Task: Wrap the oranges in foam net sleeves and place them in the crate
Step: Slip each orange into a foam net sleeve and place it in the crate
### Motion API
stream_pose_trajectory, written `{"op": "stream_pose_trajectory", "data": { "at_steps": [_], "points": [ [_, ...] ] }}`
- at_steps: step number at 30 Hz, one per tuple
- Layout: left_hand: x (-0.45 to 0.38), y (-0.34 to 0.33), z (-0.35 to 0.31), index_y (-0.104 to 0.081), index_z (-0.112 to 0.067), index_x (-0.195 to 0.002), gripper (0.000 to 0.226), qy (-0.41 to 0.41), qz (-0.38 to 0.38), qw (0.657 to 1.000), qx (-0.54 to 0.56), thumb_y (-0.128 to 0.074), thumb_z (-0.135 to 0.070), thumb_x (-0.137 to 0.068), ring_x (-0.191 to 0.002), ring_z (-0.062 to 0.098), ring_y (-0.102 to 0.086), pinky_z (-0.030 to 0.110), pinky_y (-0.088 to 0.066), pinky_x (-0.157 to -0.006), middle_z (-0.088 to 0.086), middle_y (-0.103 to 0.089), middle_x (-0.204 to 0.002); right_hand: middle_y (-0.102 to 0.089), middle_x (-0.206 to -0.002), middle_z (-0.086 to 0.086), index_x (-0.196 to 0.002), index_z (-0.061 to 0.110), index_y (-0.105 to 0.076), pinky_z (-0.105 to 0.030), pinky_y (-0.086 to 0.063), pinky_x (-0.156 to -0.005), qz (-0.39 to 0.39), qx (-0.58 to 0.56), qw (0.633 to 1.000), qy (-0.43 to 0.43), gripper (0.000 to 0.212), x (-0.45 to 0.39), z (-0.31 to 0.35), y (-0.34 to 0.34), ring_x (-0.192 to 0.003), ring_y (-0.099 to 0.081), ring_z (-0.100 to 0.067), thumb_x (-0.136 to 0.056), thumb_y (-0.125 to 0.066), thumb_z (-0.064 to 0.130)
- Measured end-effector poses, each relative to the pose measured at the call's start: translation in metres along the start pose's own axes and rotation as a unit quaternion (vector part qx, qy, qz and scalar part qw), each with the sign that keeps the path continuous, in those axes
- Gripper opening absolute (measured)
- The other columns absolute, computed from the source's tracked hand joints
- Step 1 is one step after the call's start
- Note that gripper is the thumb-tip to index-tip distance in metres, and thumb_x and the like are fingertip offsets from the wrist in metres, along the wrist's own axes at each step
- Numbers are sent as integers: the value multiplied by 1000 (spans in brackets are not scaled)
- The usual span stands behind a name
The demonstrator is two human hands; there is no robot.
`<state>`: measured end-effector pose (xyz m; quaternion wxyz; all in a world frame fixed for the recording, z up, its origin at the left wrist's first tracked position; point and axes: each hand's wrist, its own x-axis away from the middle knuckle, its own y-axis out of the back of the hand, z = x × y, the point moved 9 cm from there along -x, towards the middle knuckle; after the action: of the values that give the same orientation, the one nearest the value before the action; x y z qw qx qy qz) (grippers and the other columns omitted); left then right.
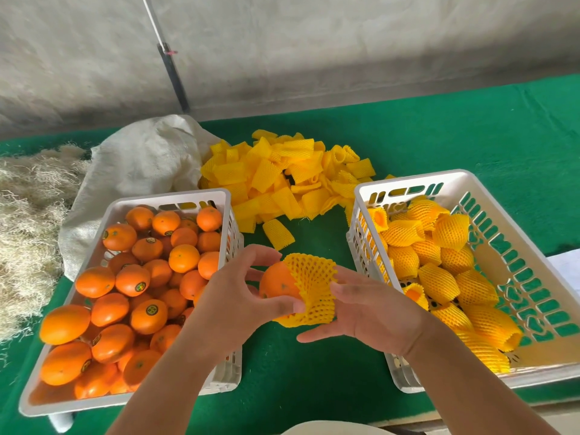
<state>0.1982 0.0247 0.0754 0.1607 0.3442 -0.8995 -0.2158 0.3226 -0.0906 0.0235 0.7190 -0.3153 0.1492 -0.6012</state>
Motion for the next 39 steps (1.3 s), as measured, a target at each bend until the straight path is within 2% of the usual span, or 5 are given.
{"op": "stream_pose_trajectory", "data": {
  "at_steps": [5,11,19,31,39],
  "points": [
    [4,3,-5,-67,-49,-122,55,-6,13,998,65,-53,-87,-86,-104,6,-71,28,-62,-77,-21,-71,-119,-42,-162,-22,-159,18,-42,-72,-42,-110,-8,-42,999,21,56,0,-1,1,-145,-43,-53,-107,-62,25],
    [1,-5,10,-77,-40,-105,39,59,3,985,160,-47,-16,-113,-108,14,-73,42,-65,-88,-10,-76,-117,-48,-158,-18,-155,24,-48,-66,-49,-106,-33,-46,998,26,61,-2,-3,2,-142,-49,-50,-100,-71,36],
    [-3,-9,6,-73,-37,-113,14,58,-24,985,161,-65,-30,-104,-98,11,-74,26,-63,-72,-15,-76,-108,-65,-136,1,-140,39,-53,-48,-61,-98,-248,149,957,-3,108,-11,-1,21,-119,-71,-23,-47,-97,71],
    [-8,-9,5,-72,-34,-91,21,27,-49,992,114,-60,-30,-107,-73,8,-66,20,-54,-64,-3,-72,-89,-68,-137,2,-139,39,-61,-41,-59,-98,-155,127,980,15,73,-9,0,6,-127,-67,-27,-74,-93,51],
    [-4,-7,5,-64,-32,-95,24,-2,-70,995,78,-47,-38,-110,-77,22,-54,48,-49,-76,10,-58,-85,-65,-126,20,-138,46,-54,-24,-62,-85,-260,368,893,11,83,0,21,14,-111,-68,-8,-64,-84,72]
  ]
}}
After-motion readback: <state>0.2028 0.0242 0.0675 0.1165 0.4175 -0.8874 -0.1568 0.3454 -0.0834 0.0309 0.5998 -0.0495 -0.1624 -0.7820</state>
